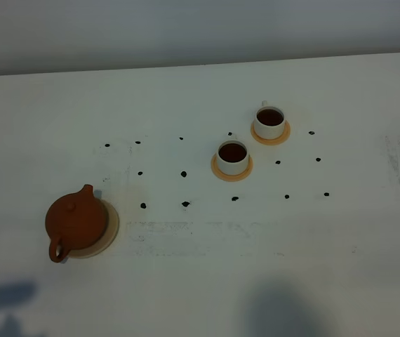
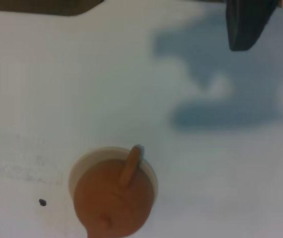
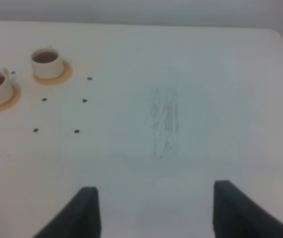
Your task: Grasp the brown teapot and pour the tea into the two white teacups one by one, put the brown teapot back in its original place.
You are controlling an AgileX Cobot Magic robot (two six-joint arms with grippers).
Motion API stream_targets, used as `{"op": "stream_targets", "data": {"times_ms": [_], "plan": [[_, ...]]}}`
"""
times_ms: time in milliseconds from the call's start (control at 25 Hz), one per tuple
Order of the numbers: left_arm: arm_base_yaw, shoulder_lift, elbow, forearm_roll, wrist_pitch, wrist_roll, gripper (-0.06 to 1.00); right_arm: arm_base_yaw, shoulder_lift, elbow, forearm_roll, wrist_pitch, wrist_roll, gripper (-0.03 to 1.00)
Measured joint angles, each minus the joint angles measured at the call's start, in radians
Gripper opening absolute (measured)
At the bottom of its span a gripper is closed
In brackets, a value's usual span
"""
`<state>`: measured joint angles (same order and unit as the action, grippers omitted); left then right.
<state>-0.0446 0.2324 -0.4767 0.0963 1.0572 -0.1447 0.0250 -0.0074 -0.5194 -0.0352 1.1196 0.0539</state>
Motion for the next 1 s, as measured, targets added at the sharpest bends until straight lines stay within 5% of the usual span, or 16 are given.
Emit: {"op": "stream_targets", "data": {"times_ms": [800,1000], "plan": [[0.0,-0.108,0.021,0.023,0.002,0.025,0.51,0.0,0.0,0.0,0.0,0.0,0.0,0.48],[0.052,-0.178,0.021,0.02,0.003,0.028,0.51,0.0,0.0,0.0,0.0,0.0,0.0,0.48]]}}
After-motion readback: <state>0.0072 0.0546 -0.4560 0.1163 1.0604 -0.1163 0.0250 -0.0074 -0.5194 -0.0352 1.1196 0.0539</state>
